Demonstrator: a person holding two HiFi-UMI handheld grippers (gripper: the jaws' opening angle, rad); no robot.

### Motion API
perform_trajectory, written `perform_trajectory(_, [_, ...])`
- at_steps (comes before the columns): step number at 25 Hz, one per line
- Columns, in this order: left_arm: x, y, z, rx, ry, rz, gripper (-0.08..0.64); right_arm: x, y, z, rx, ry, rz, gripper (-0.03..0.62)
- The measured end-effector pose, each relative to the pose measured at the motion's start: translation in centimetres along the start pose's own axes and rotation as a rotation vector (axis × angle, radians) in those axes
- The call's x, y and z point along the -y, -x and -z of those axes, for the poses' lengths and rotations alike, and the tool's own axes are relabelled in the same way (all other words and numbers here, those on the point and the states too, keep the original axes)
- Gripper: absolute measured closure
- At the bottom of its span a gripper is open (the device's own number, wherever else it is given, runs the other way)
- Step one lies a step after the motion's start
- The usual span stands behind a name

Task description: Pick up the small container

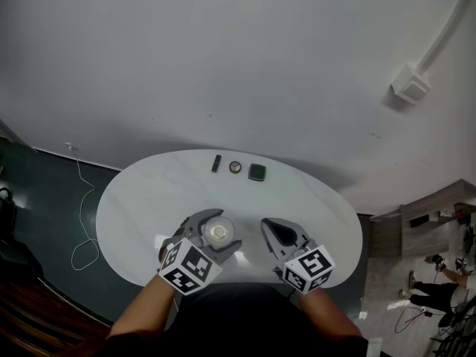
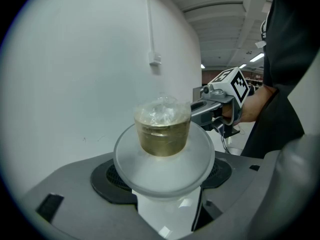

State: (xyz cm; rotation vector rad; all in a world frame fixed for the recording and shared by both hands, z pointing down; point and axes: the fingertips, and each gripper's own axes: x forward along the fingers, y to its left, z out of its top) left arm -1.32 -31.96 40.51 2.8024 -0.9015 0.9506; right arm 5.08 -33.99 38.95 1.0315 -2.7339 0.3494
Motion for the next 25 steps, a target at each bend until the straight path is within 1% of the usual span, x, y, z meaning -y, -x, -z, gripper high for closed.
perform_trajectory(9, [0.01,0.08,0.16,-0.001,0.002,-0.006,0.215,-0.16,-0.04,-0.27,0.004,0.014,-0.003,0.597])
perform_trajectory(25, [0.21,-0.08,0.21,-0.007,0.009,-0.016,0.215,0.2,0.2,-0.3,0.008,0.01,-0.009,0.597])
